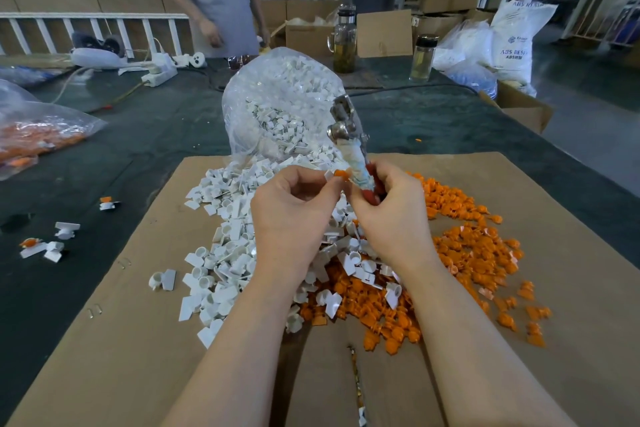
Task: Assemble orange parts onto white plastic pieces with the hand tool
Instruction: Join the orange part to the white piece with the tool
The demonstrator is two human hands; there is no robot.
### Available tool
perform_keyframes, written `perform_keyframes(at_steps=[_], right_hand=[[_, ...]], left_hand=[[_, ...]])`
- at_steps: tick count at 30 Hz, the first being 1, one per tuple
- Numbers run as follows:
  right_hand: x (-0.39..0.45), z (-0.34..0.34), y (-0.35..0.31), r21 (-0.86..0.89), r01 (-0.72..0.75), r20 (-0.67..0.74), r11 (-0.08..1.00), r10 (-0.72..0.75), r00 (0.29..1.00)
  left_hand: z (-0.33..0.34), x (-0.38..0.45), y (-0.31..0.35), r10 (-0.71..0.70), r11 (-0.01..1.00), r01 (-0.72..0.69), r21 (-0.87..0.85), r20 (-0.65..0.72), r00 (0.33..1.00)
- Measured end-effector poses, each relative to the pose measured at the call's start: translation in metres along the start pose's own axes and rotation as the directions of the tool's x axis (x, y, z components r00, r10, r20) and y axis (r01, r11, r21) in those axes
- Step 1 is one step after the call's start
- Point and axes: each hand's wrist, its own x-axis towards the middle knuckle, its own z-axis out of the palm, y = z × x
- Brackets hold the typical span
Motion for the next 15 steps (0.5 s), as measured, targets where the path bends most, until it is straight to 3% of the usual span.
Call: perform_keyframes(at_steps=[4, 8, 15], right_hand=[[0.002, -0.004, -0.002, 0.053, -0.025, 0.106, 0.998, 0.02, 0.994], [0.003, -0.013, -0.001, 0.173, -0.151, 0.21, 0.973, 0.113, 0.971], [0.005, -0.028, 0.005, 0.103, -0.241, 0.34, 0.965, 0.193, 0.92]], left_hand=[[-0.003, 0.003, 0.0, -0.063, 0.996, 0.062, -0.067, 0.0, 0.998], [-0.005, 0.005, 0.002, -0.102, 0.972, 0.11, -0.207, 0.045, 0.994], [-0.007, 0.007, 0.002, -0.113, 0.929, 0.129, -0.346, 0.067, 0.991]])
